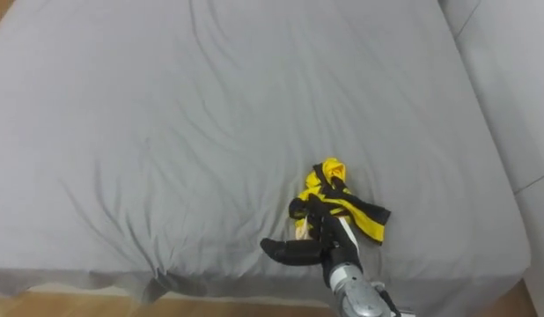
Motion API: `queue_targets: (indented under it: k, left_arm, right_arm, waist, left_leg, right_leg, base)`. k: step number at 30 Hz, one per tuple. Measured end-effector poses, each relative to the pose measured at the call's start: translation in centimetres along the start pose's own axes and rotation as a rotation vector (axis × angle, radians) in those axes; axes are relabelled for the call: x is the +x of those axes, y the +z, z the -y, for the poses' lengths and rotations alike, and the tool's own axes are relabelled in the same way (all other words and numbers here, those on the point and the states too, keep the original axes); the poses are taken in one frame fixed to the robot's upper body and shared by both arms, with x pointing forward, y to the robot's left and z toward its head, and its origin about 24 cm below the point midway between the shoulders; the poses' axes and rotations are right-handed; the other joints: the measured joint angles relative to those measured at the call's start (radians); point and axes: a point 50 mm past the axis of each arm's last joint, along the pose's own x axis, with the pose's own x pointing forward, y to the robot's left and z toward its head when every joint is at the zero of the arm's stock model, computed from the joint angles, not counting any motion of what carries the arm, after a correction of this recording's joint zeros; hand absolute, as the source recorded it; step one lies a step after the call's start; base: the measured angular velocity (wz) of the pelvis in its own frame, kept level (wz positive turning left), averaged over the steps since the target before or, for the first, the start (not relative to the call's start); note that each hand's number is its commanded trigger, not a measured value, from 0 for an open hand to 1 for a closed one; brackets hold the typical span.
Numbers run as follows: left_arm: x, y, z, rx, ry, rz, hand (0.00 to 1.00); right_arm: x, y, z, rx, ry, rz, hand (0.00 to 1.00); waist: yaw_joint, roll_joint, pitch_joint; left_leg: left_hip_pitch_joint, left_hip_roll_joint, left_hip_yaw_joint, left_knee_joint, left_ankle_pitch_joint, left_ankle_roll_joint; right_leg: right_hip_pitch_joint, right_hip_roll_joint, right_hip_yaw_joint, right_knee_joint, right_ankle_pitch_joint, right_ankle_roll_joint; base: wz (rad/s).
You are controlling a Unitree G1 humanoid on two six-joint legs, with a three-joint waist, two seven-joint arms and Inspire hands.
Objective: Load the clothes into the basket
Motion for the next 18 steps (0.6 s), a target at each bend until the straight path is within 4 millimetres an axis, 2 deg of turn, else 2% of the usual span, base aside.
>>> queue_targets:
  k: [9, 18]
  left_arm:
    - [0.2, 0.5, 0.1, 0.002, -0.013, 0.010, 0.00]
    - [0.2, 0.4, -0.3, 0.008, -0.022, -0.006, 0.00]
  right_arm:
    - [1.4, 1.0, 1.9, -0.077, -0.113, -0.008, 0.00]
    - [1.8, 3.3, 4.2, -0.070, -0.233, 0.056, 0.00]
  waist:
    - [-0.008, -0.003, 0.0020]
    - [-0.012, -0.014, 0.0062]
  left_leg:
    - [-0.050, -0.009, -0.041, 0.004, 0.009, 0.009]
    - [-0.068, -0.016, -0.040, -0.002, 0.018, 0.021]
  right_leg:
    - [-0.035, -0.013, -0.041, 0.006, 0.002, 0.003]
    - [-0.058, -0.022, -0.032, 0.011, 0.008, 0.013]
  base:
    - [0.12]
    - [0.01]
